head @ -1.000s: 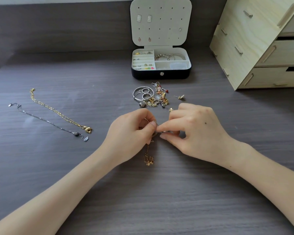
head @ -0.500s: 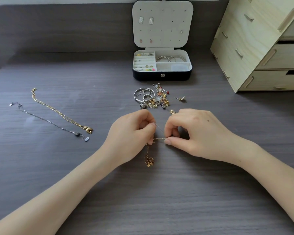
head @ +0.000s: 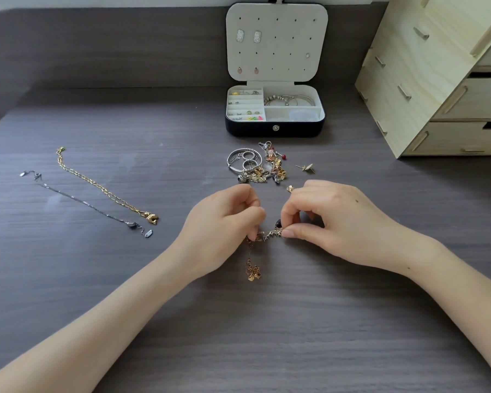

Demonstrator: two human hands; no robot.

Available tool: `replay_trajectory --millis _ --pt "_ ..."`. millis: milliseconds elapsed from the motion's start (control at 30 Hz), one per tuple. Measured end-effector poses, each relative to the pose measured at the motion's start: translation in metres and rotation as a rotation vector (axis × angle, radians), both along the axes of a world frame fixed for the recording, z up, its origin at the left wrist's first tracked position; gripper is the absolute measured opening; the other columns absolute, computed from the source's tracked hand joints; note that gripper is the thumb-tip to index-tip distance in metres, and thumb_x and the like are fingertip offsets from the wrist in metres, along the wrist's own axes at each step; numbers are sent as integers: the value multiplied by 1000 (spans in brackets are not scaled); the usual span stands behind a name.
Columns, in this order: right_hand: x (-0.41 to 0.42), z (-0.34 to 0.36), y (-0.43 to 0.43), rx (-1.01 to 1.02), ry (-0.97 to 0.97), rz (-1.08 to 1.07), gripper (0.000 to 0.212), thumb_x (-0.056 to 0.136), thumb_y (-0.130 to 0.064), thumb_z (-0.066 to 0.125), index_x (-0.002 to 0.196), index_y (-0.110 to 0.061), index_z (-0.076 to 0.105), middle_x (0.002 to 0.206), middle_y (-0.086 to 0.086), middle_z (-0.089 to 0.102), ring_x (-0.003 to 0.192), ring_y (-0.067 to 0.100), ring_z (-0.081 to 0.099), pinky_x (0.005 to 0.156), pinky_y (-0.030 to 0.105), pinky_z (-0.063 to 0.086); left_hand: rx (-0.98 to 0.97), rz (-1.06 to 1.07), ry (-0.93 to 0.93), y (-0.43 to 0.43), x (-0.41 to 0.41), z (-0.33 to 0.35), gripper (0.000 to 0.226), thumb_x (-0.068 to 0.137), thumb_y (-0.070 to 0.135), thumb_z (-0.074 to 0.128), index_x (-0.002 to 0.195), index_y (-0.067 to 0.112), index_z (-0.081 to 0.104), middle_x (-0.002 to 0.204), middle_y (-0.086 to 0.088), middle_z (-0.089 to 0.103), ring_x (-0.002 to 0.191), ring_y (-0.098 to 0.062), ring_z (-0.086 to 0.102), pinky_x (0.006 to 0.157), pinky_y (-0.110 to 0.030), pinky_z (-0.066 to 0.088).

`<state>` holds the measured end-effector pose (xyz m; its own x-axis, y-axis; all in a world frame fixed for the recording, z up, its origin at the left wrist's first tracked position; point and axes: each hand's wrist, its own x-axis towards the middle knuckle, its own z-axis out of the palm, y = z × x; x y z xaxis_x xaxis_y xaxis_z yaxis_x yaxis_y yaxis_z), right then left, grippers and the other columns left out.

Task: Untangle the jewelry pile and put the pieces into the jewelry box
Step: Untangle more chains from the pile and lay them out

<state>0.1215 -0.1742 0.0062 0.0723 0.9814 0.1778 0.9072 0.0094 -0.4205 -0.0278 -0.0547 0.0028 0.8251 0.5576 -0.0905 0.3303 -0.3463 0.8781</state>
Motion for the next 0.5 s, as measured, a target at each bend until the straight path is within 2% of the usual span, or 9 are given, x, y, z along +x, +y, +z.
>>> replay_trajectory --millis 67,133,233,333,400,500 --pt "1 1 0 -10 -4 3 8 78 -38 61 77 -30 62 66 -28 44 70 -2 43 62 12 32 -64 7 -18 1 0 2 9 69 30 46 62 23 47 53 8 60 63 -15 44 68 -42 38" --pt "1 2 -1 -26 -1 4 8 77 -37 61 76 -30 61 66 -26 45 70 -1 44 63 13 32 -105 16 -36 1 0 3 9 68 28 46 60 27 49 55 7 63 64 -16 44 70 -42 39" --pt "-1 4 -2 -52 20 14 6 74 -38 62 73 -32 60 65 -22 49 70 -2 45 62 18 34 -156 45 -87 0 0 4 10 69 25 47 59 22 45 59 5 66 61 -9 45 64 -25 37" --pt "-4 8 -4 -88 53 33 7 71 -39 64 68 -34 60 64 -20 52 72 1 47 62 19 36 -197 67 -122 -1 0 5 19 84 13 53 67 14 44 64 2 69 58 -5 45 54 -9 35" --pt "-5 9 -3 -107 77 46 8 71 -41 64 67 -35 60 65 -20 54 75 3 49 63 18 37 -217 79 -134 0 0 6 21 89 7 52 69 13 45 69 0 71 60 -6 46 54 -8 35" --pt "-4 9 -4 -106 90 40 9 71 -43 64 68 -35 63 67 -18 57 77 5 49 64 15 36 -220 77 -141 2 1 4 19 88 19 59 71 16 51 79 1 74 64 -6 50 65 -13 41"
